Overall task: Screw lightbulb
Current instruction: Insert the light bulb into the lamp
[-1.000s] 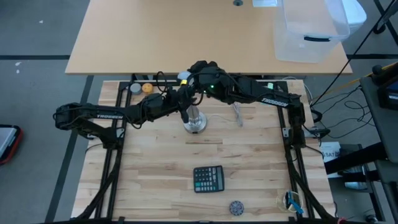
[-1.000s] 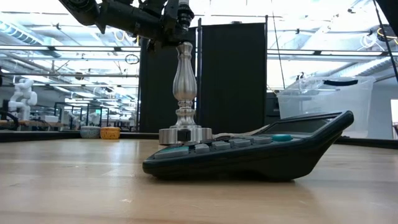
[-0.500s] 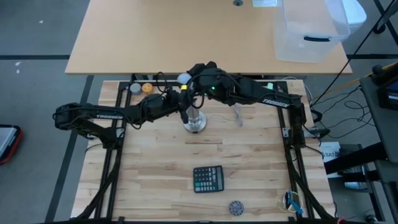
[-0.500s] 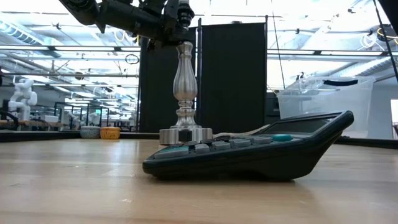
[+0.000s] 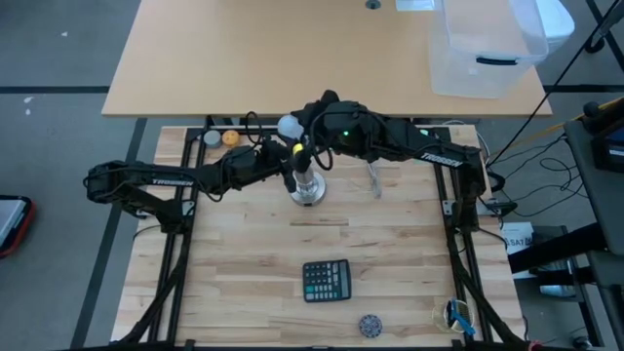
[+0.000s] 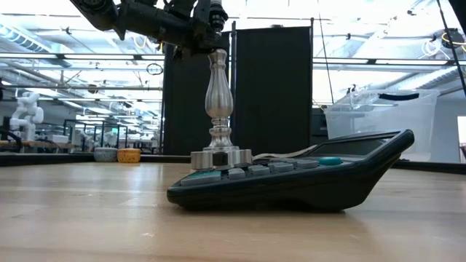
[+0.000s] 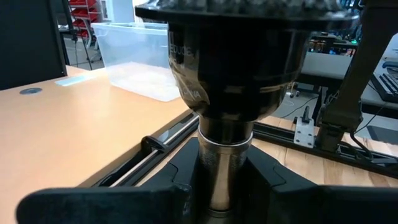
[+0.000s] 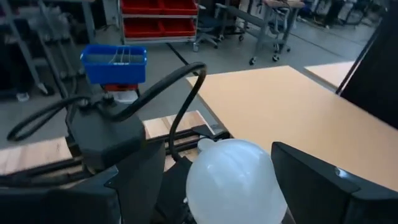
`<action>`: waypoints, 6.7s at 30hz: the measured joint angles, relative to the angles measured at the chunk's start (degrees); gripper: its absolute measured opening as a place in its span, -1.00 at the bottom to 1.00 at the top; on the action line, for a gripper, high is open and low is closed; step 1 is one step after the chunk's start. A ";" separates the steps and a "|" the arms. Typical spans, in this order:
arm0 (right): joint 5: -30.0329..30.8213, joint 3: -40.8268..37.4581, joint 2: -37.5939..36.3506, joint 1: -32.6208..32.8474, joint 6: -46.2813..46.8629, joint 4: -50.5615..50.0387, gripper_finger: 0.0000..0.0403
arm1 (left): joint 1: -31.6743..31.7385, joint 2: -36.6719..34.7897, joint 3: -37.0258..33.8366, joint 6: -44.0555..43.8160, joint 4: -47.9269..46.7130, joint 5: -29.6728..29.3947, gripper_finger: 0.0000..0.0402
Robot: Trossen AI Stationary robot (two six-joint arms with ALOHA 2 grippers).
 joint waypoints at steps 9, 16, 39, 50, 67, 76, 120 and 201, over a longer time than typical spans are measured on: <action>-4.81 -0.02 -3.05 -0.73 -12.52 1.14 0.41 | 0.03 -0.02 0.07 -0.30 0.22 0.04 -0.64; -12.11 0.00 -5.73 -4.75 -18.54 0.48 0.41 | 0.02 -0.04 0.02 -0.20 0.20 0.26 -0.64; -35.30 0.02 -2.78 -16.47 -19.28 -4.06 0.45 | -0.04 -0.04 -0.07 -0.91 0.00 1.81 -0.64; -32.75 0.09 -2.41 -15.13 -19.23 -0.36 0.47 | -0.04 -0.07 -0.07 -1.29 -0.24 1.90 -0.64; -33.65 0.13 1.07 -14.10 -17.85 -1.73 0.47 | -0.07 -0.07 -0.08 -1.49 -0.37 2.11 -0.64; -31.06 0.13 1.01 -13.85 -14.56 -2.14 0.38 | -0.02 -0.07 -0.09 -1.29 -0.33 2.12 -0.64; 33.77 0.10 7.58 5.57 9.28 8.59 0.38 | 0.04 -0.07 -0.09 -0.83 -0.72 1.58 -0.64; -26.40 0.07 -2.62 -10.56 -11.31 7.07 0.38 | 0.09 -0.07 -0.07 -1.49 -0.89 2.92 -0.64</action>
